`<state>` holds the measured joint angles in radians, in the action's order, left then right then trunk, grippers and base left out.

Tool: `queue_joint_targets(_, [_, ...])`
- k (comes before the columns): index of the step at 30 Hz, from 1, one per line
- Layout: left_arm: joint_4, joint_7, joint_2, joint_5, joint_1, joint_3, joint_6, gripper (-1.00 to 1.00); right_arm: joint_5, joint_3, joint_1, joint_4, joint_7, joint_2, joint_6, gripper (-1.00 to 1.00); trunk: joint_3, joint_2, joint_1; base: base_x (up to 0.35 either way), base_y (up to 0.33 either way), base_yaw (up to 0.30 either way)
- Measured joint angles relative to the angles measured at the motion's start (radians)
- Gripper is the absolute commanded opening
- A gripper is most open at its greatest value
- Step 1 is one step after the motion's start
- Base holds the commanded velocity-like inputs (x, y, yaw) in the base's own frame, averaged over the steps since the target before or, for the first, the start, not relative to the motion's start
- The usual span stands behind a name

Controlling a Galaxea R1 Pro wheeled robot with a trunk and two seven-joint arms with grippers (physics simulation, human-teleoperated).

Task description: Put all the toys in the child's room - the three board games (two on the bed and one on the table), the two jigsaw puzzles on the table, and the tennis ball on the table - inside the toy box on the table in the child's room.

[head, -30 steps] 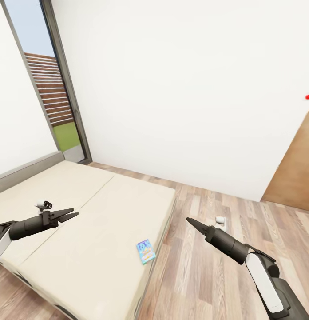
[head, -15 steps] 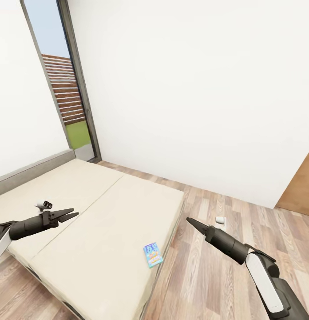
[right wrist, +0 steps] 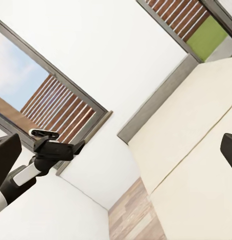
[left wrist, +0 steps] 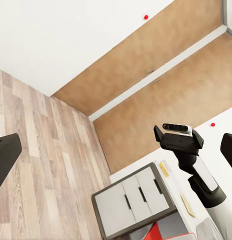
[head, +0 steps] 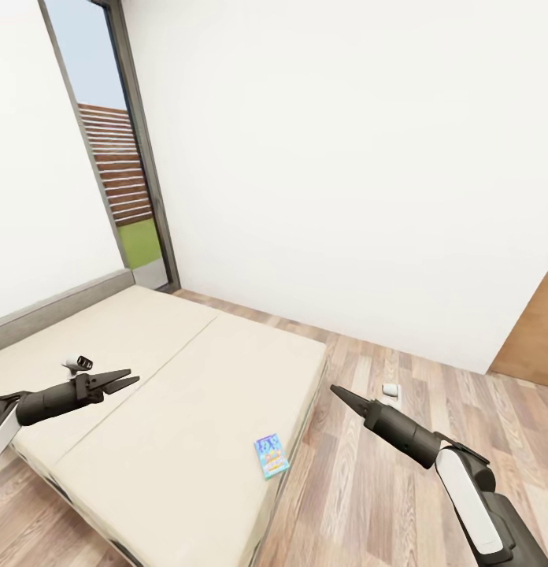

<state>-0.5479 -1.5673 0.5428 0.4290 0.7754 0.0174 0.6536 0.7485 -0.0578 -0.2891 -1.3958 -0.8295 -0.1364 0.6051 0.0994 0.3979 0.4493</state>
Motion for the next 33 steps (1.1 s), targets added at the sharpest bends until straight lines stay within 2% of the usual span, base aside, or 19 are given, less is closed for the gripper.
queue_joint_targets(14, [0.0,0.0,0.0,0.0,0.0,0.0,0.0,1.0,-0.001,0.0,0.0,0.0,0.0,0.0,0.0,1.0,-0.023,0.0,0.0,0.0,-0.008,0.043])
queue_joint_targets(33, [0.0,0.0,0.0,0.001,0.0,0.0,0.0,1.0,-0.001,0.0,0.0,0.0,0.0,0.0,0.0,1.0,-0.053,0.0,0.0,0.0,-0.117,0.131])
